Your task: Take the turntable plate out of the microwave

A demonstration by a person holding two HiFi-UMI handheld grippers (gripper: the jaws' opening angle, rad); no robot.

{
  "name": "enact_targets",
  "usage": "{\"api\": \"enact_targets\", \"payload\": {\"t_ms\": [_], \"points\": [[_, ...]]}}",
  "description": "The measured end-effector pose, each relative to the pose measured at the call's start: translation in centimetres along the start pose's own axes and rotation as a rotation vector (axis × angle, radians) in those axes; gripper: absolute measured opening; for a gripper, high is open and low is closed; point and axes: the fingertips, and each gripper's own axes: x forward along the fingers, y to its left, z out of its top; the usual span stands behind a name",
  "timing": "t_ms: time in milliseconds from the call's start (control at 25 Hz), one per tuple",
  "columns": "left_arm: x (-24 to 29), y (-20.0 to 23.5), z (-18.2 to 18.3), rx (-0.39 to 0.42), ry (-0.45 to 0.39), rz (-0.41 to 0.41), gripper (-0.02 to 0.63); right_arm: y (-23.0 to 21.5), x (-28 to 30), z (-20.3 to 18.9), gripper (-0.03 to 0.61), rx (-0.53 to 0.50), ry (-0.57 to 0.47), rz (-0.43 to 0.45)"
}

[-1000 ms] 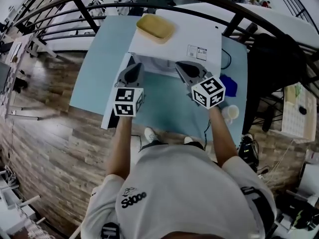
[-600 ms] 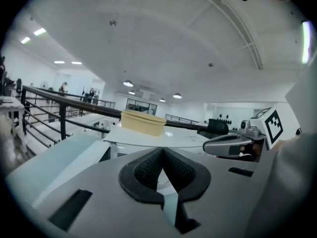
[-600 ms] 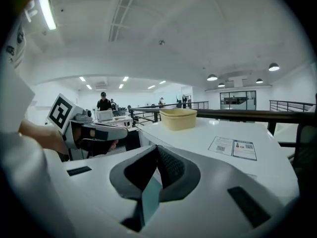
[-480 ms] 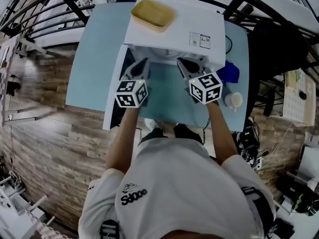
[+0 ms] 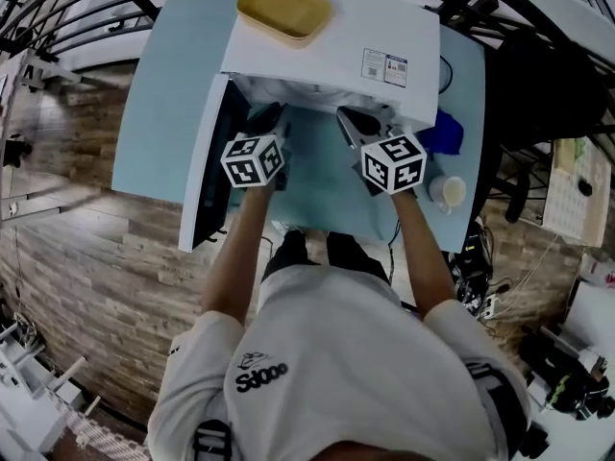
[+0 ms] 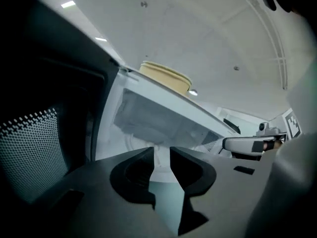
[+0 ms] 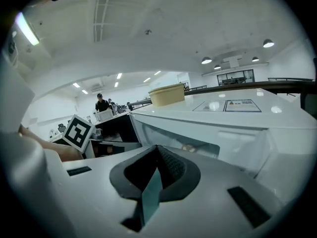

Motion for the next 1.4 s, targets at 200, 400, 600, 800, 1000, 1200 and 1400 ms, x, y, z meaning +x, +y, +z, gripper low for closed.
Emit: {"api": "enact_targets", "payload": {"t_ms": [200, 400, 600, 800, 1000, 1200, 1400], "points": [[3.5, 1.8, -1.8, -0.052, 0.031, 0.034, 0.133, -1.2, 1.6, -1.4, 0.006, 0.002, 0.033, -0.003], [6.1, 3.3, -3.3, -0.139, 0.049, 0.06, 0.155, -2.0, 2.8, -2.7, 0.006, 0.011, 0.051, -0.017], [8.1, 4.3, -4.3, -0.232, 0.057, 0.081, 0.17, -2.5, 3.4, -3.9, 0.006, 0.002, 0.076, -0.037], [9.0, 5.2, -5.1, -0.327, 0.061, 0.123, 0.173, -2.5, 3.3, -4.7, 0.006, -0.054, 0.06, -0.022], [9.7, 5.4, -4.6, -0.408, 0.061, 0.147, 0.173, -2.8, 3.5, -5.3, 0.006, -0.033, 0.069, -0.02], [9.8, 5.7, -4.3, -0.537, 0.013, 0.165, 0.175, -2.7, 4.0, -6.1, 0.006, 0.021, 0.068, -0.004], [9.6, 5.8, -4.1, -0.658, -0.042, 0.108, 0.173, -3.3, 5.0, -7.5, 0.013, 0.231, 0.046, 0.005]]}}
